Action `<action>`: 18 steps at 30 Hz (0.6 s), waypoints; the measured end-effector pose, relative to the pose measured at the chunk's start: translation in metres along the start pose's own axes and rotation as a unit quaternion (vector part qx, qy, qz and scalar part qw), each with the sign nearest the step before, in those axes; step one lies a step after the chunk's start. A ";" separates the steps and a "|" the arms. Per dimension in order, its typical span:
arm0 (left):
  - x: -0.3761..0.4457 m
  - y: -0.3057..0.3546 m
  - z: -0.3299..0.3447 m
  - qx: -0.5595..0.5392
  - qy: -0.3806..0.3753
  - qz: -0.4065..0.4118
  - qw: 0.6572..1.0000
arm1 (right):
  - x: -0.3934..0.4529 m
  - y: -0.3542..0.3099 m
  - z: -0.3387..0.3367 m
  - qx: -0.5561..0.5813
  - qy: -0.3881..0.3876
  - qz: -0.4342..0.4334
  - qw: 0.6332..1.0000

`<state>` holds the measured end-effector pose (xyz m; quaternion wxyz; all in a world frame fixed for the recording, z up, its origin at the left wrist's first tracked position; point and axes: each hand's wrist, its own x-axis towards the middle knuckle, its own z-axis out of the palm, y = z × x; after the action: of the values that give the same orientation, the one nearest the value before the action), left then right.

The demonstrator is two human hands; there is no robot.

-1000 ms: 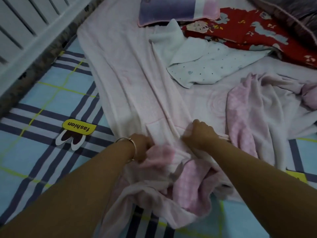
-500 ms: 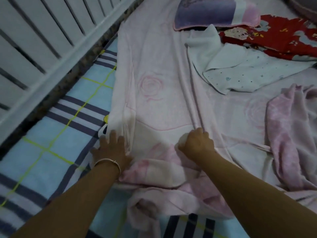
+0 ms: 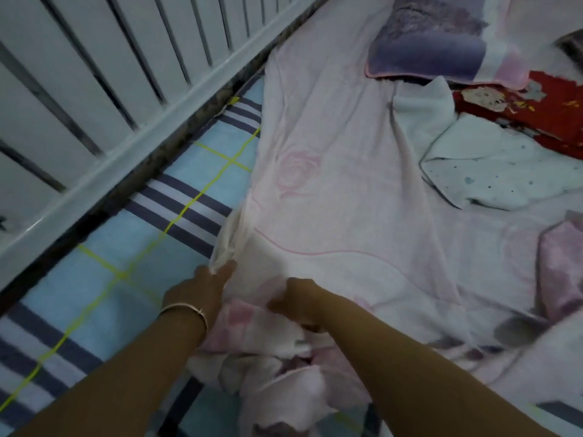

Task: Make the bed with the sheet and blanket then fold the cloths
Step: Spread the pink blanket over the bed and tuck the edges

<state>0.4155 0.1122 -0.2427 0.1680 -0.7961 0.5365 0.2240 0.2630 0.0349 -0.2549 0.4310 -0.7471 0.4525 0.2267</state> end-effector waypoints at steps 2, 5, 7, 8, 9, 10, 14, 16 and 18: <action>0.003 -0.024 -0.002 0.005 -0.005 -0.020 1.000 | 0.003 -0.023 0.008 -0.016 -0.023 -0.023 0.999; 0.006 -0.050 -0.004 0.003 -0.003 -0.037 0.999 | 0.015 -0.054 0.025 -0.032 -0.064 -0.054 0.996; 0.007 -0.061 -0.002 0.016 -0.002 -0.039 0.999 | 0.020 -0.067 0.029 -0.038 -0.084 -0.055 0.994; 0.006 -0.067 0.000 0.015 0.001 -0.040 0.999 | 0.023 -0.073 0.028 -0.023 -0.082 -0.052 0.995; 0.006 -0.073 0.003 0.014 0.008 -0.038 0.999 | 0.026 -0.078 0.027 -0.009 -0.063 -0.054 0.997; 0.005 -0.081 0.006 0.012 0.019 -0.037 0.999 | 0.031 -0.085 0.024 0.005 -0.029 -0.060 0.998; 0.001 -0.119 0.018 -0.030 0.086 -0.026 0.995 | 0.063 -0.102 0.004 0.120 0.169 -0.034 0.978; -0.001 -0.138 0.025 -0.066 0.147 0.026 0.987 | 0.075 -0.115 -0.005 0.145 0.223 -0.049 0.963; -0.001 -0.157 0.034 -0.065 0.191 0.092 0.975 | 0.085 -0.133 -0.013 0.159 0.254 -0.075 0.951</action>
<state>0.5550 0.1879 -0.2671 -0.0109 -0.7804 0.6142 0.1165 0.4200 0.0126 -0.2518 0.4313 -0.7334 0.5196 -0.0786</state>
